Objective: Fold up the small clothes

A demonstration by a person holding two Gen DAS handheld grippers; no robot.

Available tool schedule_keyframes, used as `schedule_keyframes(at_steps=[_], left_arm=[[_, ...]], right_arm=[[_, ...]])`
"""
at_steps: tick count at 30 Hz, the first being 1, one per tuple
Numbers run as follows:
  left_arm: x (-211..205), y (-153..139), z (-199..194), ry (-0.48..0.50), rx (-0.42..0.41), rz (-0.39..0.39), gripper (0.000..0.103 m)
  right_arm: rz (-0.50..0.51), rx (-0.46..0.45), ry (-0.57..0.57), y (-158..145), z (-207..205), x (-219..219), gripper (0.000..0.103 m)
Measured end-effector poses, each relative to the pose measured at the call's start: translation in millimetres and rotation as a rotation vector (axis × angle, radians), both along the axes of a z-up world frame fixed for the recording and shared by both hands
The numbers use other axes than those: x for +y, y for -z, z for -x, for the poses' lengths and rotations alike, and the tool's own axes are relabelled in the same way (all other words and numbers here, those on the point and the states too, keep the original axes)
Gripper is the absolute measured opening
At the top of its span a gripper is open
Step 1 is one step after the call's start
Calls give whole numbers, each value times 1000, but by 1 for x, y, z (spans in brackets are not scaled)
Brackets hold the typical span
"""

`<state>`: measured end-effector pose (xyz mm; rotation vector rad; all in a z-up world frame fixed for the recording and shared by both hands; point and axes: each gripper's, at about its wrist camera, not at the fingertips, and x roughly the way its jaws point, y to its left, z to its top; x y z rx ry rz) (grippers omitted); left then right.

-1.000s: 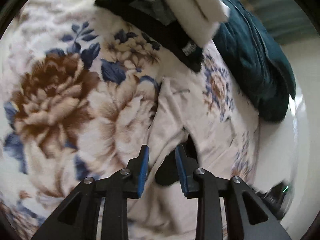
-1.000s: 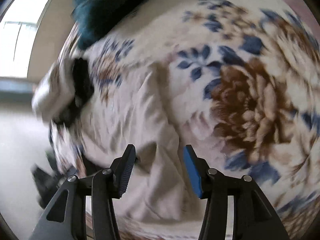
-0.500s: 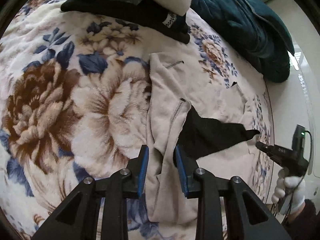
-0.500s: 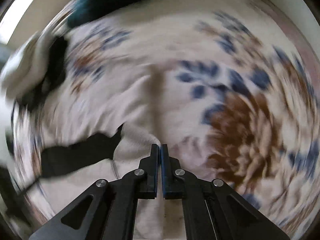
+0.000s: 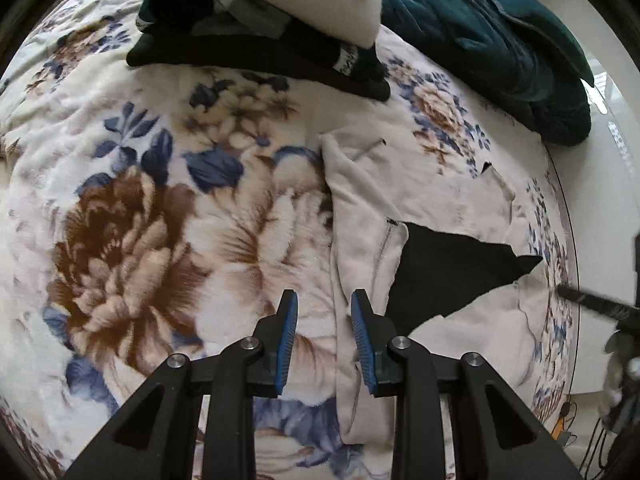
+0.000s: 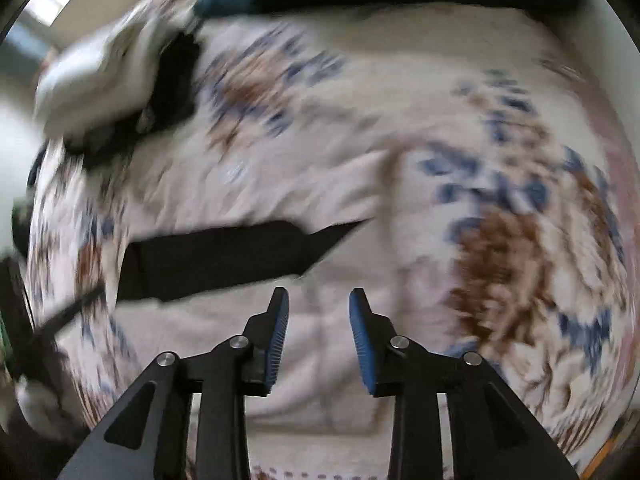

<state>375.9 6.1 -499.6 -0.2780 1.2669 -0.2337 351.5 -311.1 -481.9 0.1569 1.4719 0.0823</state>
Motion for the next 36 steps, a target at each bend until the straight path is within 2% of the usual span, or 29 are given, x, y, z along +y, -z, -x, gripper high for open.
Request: schedule_keyframes(at_steps=[3, 4, 5, 10, 14, 20, 23, 27, 29, 31, 32, 33, 34, 35, 36], left_arm=[[2, 2, -2, -14, 5, -9, 25], [2, 2, -2, -14, 7, -9, 25], [2, 2, -2, -14, 9, -17, 25], [2, 1, -2, -19, 4, 4, 25], [-1, 1, -3, -10, 11, 27, 25], [-25, 1, -11, 60, 10, 76, 25], [-42, 3, -20, 94, 29, 97, 25], [-69, 14, -29, 186, 57, 57, 25], [-83, 26, -32, 229, 71, -1, 22], [-84, 24, -31, 231, 29, -6, 7], [-82, 19, -30, 230, 6, -2, 2], [-79, 14, -29, 223, -20, -3, 2], [-75, 11, -29, 216, -35, -3, 2], [-69, 5, -28, 198, -51, -1, 2], [-64, 4, -28, 186, -55, 0, 1]], right_arm=[[20, 112, -31, 47, -12, 18, 38], [47, 125, -12, 56, -14, 20, 29], [60, 107, 0, 59, -14, 20, 1], [61, -57, 159, 23, -9, -2, 1], [37, -131, 302, 5, 0, -35, 1], [59, -123, 387, 16, -8, -60, 1], [96, -160, 418, 12, -10, -63, 0], [25, -127, 422, 14, -13, -67, 0], [-25, -87, 389, 17, -14, -64, 0], [-83, -61, 379, 14, -10, -64, 2], [-108, -61, 356, 10, -6, -62, 10], [-101, -66, 341, 7, -3, -61, 18], [-99, -77, 318, 4, 1, -59, 34], [-104, -83, 280, 2, 4, -56, 42], [-93, -83, 243, 2, 6, -53, 42]])
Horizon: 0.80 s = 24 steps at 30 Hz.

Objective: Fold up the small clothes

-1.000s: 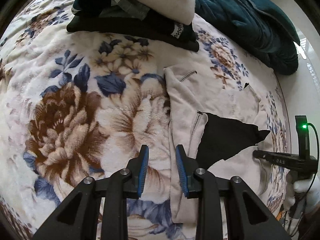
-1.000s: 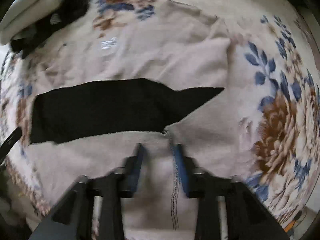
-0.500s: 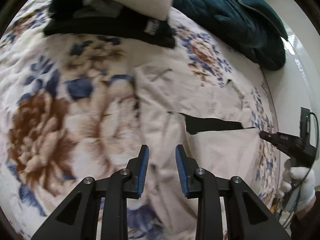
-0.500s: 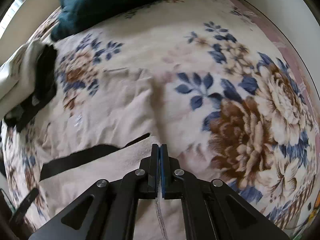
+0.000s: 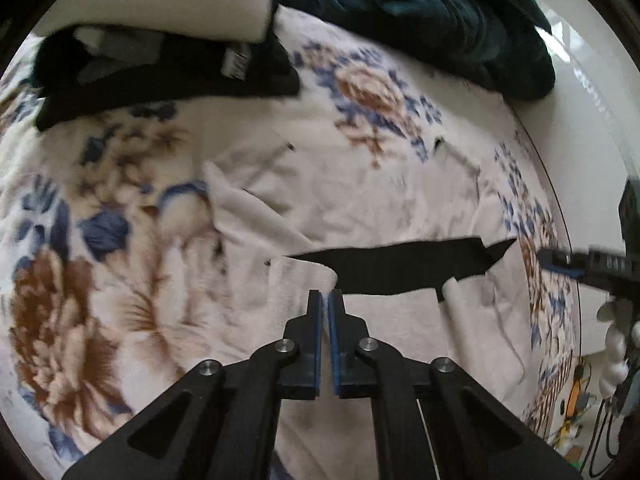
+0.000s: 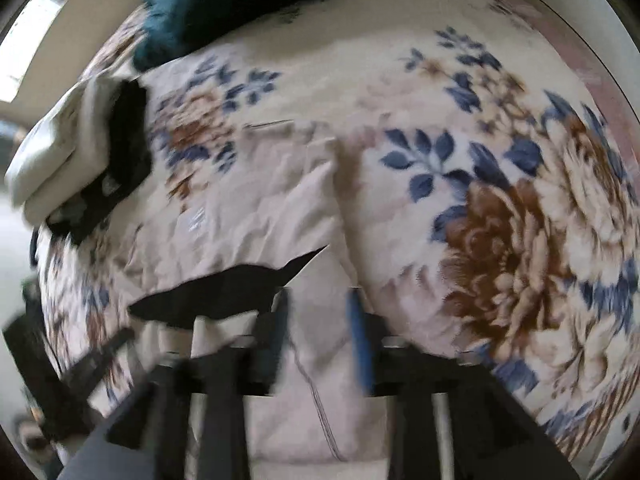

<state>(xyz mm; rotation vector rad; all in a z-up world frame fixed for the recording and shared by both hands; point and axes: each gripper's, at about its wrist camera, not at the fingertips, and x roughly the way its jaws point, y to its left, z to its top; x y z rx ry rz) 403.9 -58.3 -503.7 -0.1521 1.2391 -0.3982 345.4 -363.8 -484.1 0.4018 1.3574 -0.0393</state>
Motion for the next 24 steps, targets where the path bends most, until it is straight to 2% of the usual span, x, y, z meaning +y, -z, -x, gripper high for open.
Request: schedule_keyframes(at_steps=[4, 6, 7, 8, 11, 13, 15, 18, 20, 21, 24], left_arm=[[19, 3, -5, -64, 4, 8, 1], [26, 6, -6, -86, 13, 10, 1], [29, 6, -6, -96, 14, 11, 1], [31, 6, -7, -102, 15, 8, 1], [36, 10, -11, -118, 17, -13, 1], [37, 14, -12, -127, 23, -22, 1], [37, 13, -13, -126, 28, -1, 1], [32, 1, -9, -109, -4, 6, 1], [30, -1, -7, -111, -7, 8, 1], [29, -2, -7, -110, -9, 6, 1], [27, -2, -8, -118, -10, 3, 1]], right_arm=[[90, 90, -189, 25, 4, 25, 42], [121, 97, -246, 34, 3, 35, 41], [170, 68, -257, 34, 5, 39, 22], [214, 43, -256, 33, 6, 40, 0], [261, 64, -131, 35, 4, 17, 0], [252, 101, -67, 39, 4, -1, 0], [200, 123, -31, 36, 6, -11, 0], [55, 32, -24, 7, 15, -7, 9], [7, 13, -88, 0, 13, 10, 45], [-4, 15, -130, 4, 10, 22, 49], [59, 86, -224, 34, -3, 50, 49]])
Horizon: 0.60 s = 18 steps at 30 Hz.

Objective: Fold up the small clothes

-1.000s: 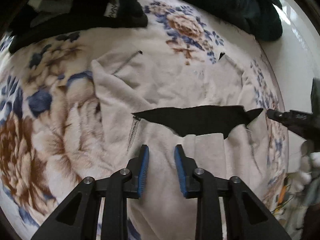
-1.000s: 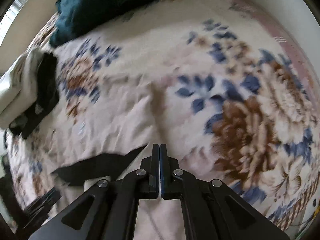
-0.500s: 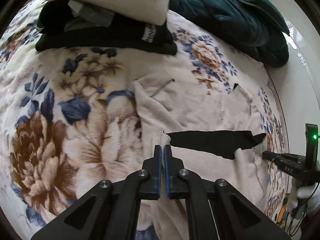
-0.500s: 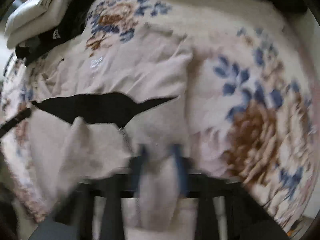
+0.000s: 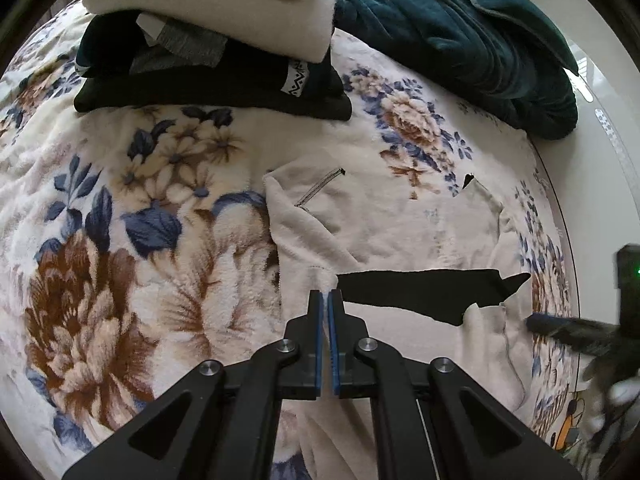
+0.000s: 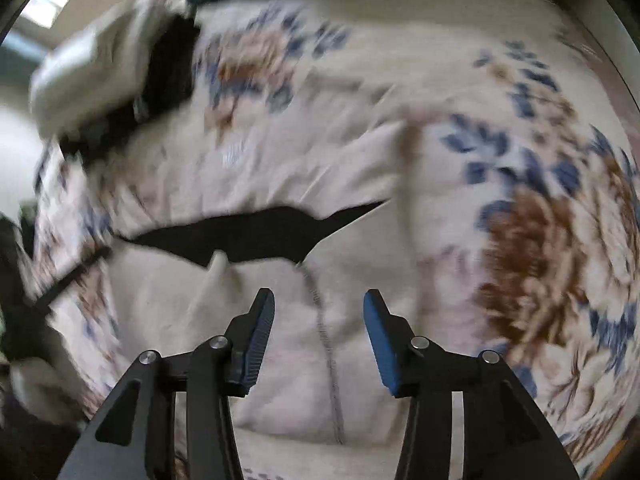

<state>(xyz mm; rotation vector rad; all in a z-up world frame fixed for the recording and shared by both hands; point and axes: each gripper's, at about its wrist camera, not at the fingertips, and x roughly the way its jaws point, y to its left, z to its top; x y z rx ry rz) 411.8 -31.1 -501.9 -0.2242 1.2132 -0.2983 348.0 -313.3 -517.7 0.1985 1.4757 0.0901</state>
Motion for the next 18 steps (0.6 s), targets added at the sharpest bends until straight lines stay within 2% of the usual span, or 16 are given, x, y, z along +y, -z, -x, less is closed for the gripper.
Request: schedule_keyframes(at_steps=[1, 2, 3, 5, 7, 9, 10, 12, 13, 15, 16, 17, 18], left_arm=[[-1, -1, -1, -1, -4, -3, 1], [-1, -4, -1, -1, -10, -3, 1], [-2, -6, -2, 2, -14, -1, 1], [-2, -12, -3, 3, -25, 6, 1], [-2, -16, -8, -4, -24, 23, 1], [-4, -13, -22, 3, -1, 80, 1], [-6, -9, -29, 3, 22, 92, 2], [-3, -4, -33, -14, 81, 110, 3], [1, -6, -29, -21, 81, 122, 3], [11, -13, -10, -30, 67, 127, 4], [18, -15, 4, -39, 70, 113, 4], [26, -14, 24, -47, 84, 105, 5], [32, -12, 45, -51, 106, 95, 5]], right_arm=[[53, 15, -15, 13, -2, 7, 45], [81, 4, -17, 17, -4, 10, 13], [105, -20, -6, 18, -3, 10, 0], [138, -89, 52, 6, 0, 0, 0], [161, -150, 158, -12, 3, -24, 0], [168, -179, 248, -23, 3, -48, 0], [157, -174, 267, -24, -1, -56, 0], [46, -97, 288, -21, -10, -76, 0], [-14, -62, 293, -20, -7, -81, 1], [-66, -34, 272, -22, 3, -83, 5], [-85, -29, 259, -24, 13, -82, 16], [-105, -19, 253, -26, 25, -84, 33], [-115, -12, 254, -25, 35, -84, 39]])
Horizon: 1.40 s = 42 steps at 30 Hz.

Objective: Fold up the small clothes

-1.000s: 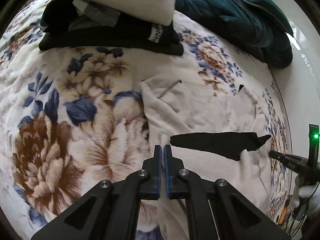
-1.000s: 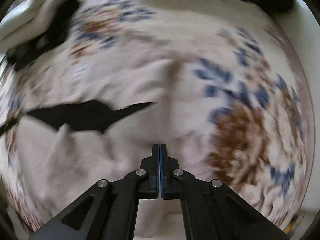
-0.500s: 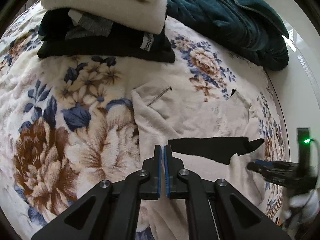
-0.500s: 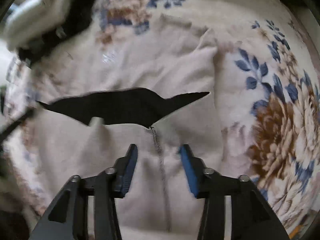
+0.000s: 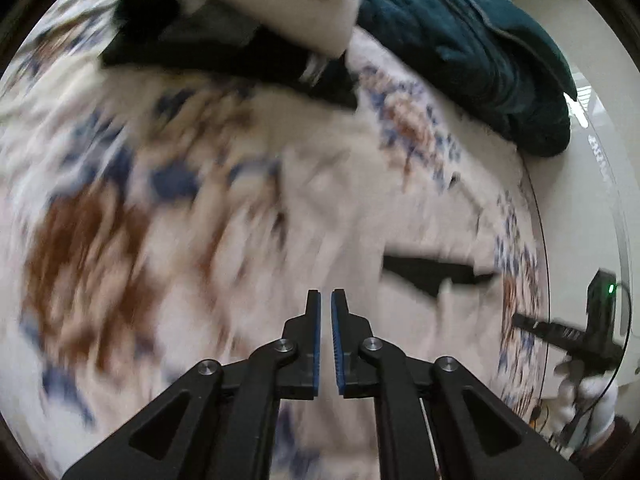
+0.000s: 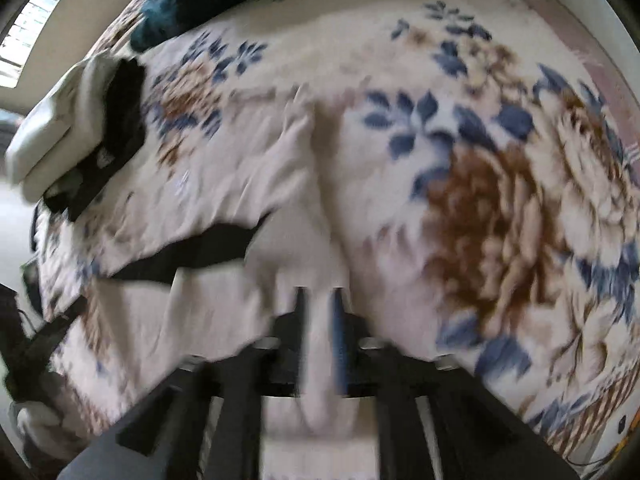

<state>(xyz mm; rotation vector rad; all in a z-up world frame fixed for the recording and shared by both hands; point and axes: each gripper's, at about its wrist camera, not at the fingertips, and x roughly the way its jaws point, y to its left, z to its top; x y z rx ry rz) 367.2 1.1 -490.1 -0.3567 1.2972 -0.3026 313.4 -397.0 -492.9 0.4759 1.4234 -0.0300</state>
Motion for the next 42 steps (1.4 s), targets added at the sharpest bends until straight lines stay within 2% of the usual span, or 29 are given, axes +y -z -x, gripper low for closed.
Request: schedule_keyframes(at_steps=[2, 5, 7, 12, 15, 16, 17, 22, 26, 27, 29, 32, 34, 35, 36, 39, 41, 42], left_arm=[[4, 6, 31, 6, 40, -42, 5], [-2, 26, 65, 19, 116, 1, 5], [-9, 41, 71, 8, 147, 35, 5], [-32, 60, 64, 21, 141, 50, 5], [-39, 56, 60, -8, 50, 45, 1], [-41, 54, 58, -11, 35, 36, 0], [-43, 50, 57, -11, 18, 19, 0], [-35, 29, 58, 8, -32, -75, 0], [-11, 39, 61, 31, 5, -174, 0], [-3, 45, 60, 43, 32, -174, 0], [8, 50, 58, 39, 85, -39, 0], [9, 48, 59, 42, 103, 153, 4], [2, 54, 62, 47, 138, 205, 19], [-3, 59, 63, 37, 158, 224, 31], [-6, 64, 63, 24, 171, 221, 35], [-15, 75, 66, 1, 177, 200, 33], [-20, 71, 68, -22, 122, 205, 30], [-24, 69, 68, -24, 100, 200, 9]], right_arm=[[-37, 29, 3, 3, 24, 2, 43], [-90, 67, 11, 13, 46, 3, 43], [-107, 93, 25, 25, 57, 6, 43], [-204, 131, 53, 55, 66, 13, 43], [-267, 151, 114, 73, 65, 13, 43], [-261, 143, 137, 74, 66, 12, 32], [-231, 132, 160, 72, 68, 10, 9], [-134, 79, 155, 49, 69, 9, 7], [-62, 75, 114, 40, 62, 13, 7], [-54, 82, 102, 41, 61, 14, 7], [-75, 99, 105, 45, 60, 12, 7], [-75, 104, 62, 47, 55, 18, 8], [-70, 111, 47, 47, 55, 19, 8], [-73, 114, 50, 47, 56, 19, 8], [-78, 118, 53, 48, 56, 18, 8], [-84, 122, 67, 48, 55, 16, 8], [-75, 120, 65, 47, 53, 16, 8], [-66, 119, 64, 47, 53, 17, 8]])
